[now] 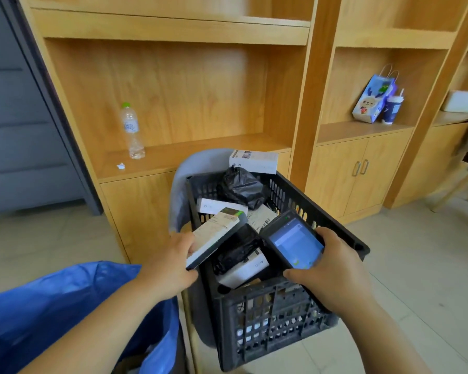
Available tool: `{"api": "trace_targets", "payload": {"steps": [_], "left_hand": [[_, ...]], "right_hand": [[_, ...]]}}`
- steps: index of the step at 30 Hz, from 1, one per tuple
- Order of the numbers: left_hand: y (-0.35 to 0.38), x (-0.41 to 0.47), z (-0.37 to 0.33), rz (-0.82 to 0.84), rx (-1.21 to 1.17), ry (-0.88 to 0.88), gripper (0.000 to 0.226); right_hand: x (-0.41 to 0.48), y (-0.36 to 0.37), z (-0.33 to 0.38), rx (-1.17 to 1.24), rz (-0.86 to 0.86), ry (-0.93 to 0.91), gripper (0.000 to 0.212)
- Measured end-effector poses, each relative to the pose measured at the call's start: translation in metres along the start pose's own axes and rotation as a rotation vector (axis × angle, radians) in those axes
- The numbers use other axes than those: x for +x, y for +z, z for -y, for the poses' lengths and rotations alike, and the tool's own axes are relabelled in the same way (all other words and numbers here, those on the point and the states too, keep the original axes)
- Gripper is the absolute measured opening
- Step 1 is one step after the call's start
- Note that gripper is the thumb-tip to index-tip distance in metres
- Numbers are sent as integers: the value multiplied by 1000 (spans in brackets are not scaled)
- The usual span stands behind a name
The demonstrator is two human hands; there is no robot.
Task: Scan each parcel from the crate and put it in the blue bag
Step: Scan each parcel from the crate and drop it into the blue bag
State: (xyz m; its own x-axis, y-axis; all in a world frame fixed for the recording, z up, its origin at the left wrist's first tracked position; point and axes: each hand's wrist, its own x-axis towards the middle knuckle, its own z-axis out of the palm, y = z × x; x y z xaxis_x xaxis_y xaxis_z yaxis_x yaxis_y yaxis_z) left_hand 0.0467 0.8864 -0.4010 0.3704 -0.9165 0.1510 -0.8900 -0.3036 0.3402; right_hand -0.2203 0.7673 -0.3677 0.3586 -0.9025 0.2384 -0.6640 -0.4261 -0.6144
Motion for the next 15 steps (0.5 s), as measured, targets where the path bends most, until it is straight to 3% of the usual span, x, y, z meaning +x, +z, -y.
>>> {"api": "trace_targets", "payload": {"steps": [5,10,15], "left_hand": [[14,1,6,14,-261,-63,28],[20,9,9,-11,-575,-274,14],[20,8,6,13,-849,-543,42]], "right_hand": [[-9,-3,3,18,10,-12,75],[-12,-4,2,22,11,-33,72],[-16,1,1,4,20,-34,73]]}}
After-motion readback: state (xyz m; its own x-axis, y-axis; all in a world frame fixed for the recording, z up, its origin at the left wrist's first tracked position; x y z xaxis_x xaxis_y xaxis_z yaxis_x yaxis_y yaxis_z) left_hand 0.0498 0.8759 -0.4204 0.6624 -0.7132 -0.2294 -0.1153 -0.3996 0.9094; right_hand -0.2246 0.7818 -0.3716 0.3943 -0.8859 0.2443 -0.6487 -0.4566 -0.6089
